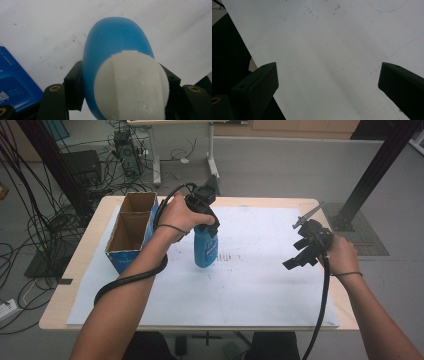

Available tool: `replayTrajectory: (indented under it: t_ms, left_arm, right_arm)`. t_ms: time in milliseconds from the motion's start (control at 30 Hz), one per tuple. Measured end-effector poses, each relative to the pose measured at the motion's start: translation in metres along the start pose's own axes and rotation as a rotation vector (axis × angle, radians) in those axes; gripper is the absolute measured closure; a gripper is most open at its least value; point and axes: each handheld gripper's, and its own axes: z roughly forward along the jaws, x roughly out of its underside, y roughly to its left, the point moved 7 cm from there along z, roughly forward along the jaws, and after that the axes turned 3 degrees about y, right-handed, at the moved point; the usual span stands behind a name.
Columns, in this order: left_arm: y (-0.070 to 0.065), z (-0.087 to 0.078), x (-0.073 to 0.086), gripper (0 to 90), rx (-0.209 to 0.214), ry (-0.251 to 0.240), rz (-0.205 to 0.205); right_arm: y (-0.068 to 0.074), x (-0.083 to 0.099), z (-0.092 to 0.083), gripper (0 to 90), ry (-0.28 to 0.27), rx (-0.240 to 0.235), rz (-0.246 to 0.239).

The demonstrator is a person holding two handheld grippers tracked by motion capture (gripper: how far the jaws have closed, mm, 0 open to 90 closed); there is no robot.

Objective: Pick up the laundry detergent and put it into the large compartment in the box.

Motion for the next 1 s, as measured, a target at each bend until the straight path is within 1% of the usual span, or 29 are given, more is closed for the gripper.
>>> replayTrajectory:
  t_ms: [133,167,200,233,367,467,533,633,700,833,867,900,967,1000]
  left_arm:
    - [-0.001,-0.015,-0.003,37.9,-0.010,-0.002,0.014]
    - [-0.002,-0.018,-0.004,37.9,-0.011,-0.006,0.014]
    - [-0.002,-0.022,-0.005,37.9,-0.011,-0.013,0.016]
    - [-0.003,-0.025,-0.006,37.9,-0.014,-0.009,0.020]
    - [-0.006,-0.041,-0.008,37.9,0.000,-0.027,0.018]
    - [-0.006,-0.052,-0.011,37.9,0.010,-0.039,0.024]
    - [-0.007,-0.059,-0.012,37.9,0.011,-0.038,0.023]
    - [-0.008,-0.069,-0.014,37.9,0.003,-0.041,0.028]
    - [-0.008,-0.076,-0.016,37.9,-0.002,-0.044,0.028]
    - [-0.009,-0.097,-0.019,37.9,-0.010,-0.064,0.030]
    - [-0.009,-0.101,-0.020,37.9,-0.010,-0.068,0.028]
    - [-0.010,-0.105,-0.021,37.9,-0.011,-0.067,0.033]
    - [-0.011,-0.114,-0.022,37.9,-0.017,-0.083,0.030]
    - [-0.011,-0.117,-0.022,37.9,-0.023,-0.081,0.033]
  right_arm:
    - [0.001,-0.001,0.000,2.9,-0.002,0.000,-0.005]
    - [0.002,-0.001,0.001,2.9,-0.003,-0.004,0.004]
    - [0.002,-0.001,0.001,3.0,0.000,-0.002,-0.007]
    - [0.002,-0.001,0.001,2.9,-0.002,-0.004,0.003]
    - [0.002,-0.002,0.001,3.0,0.002,0.001,-0.006]
    - [0.002,-0.002,0.000,2.9,0.003,0.003,-0.005]
    - [0.002,-0.002,0.000,2.9,0.005,0.005,-0.007]
    - [0.003,-0.004,-0.001,2.9,0.002,0.011,-0.018]
    - [0.003,-0.005,-0.003,3.0,-0.002,0.013,-0.016]
    - [0.005,-0.007,-0.004,3.0,0.001,0.014,-0.015]
    - [0.004,-0.007,-0.005,3.0,-0.003,0.015,-0.022]
    - [0.004,-0.007,-0.005,3.0,-0.003,0.015,-0.023]
    - [0.005,-0.007,-0.006,3.0,-0.004,0.015,-0.019]
    - [0.004,-0.007,-0.006,3.0,-0.004,0.016,-0.020]
